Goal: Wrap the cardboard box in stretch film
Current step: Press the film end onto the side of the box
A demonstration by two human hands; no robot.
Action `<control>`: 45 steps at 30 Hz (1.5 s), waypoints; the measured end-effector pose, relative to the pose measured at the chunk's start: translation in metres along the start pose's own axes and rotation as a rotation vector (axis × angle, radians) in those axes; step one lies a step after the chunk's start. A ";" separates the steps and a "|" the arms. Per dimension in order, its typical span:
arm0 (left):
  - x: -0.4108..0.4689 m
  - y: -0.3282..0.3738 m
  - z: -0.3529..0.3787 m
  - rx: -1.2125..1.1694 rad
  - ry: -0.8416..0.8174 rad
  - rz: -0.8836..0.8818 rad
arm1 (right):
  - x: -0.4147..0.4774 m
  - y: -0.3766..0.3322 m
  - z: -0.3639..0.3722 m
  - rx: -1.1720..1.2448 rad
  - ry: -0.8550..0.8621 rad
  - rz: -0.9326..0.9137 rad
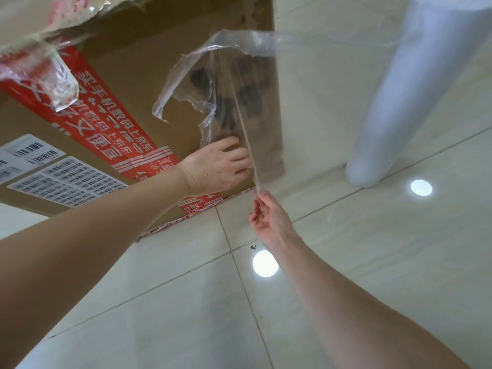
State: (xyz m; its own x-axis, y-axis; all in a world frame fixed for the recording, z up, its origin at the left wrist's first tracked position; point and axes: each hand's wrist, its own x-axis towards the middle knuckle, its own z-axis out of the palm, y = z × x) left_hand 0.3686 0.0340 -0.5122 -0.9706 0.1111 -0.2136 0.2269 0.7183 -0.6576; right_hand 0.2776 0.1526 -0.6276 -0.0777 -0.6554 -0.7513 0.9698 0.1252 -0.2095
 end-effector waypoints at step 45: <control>0.020 0.015 0.023 0.518 -0.561 0.213 | 0.000 -0.051 -0.047 -1.653 0.515 -0.699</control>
State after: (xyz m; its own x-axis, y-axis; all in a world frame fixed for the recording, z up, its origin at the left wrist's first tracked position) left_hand 0.3549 0.0313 -0.5433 -0.7481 -0.2517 -0.6140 0.5452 0.2944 -0.7849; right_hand 0.2167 0.1817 -0.6461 -0.6713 -0.6790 -0.2970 -0.4179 0.6778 -0.6049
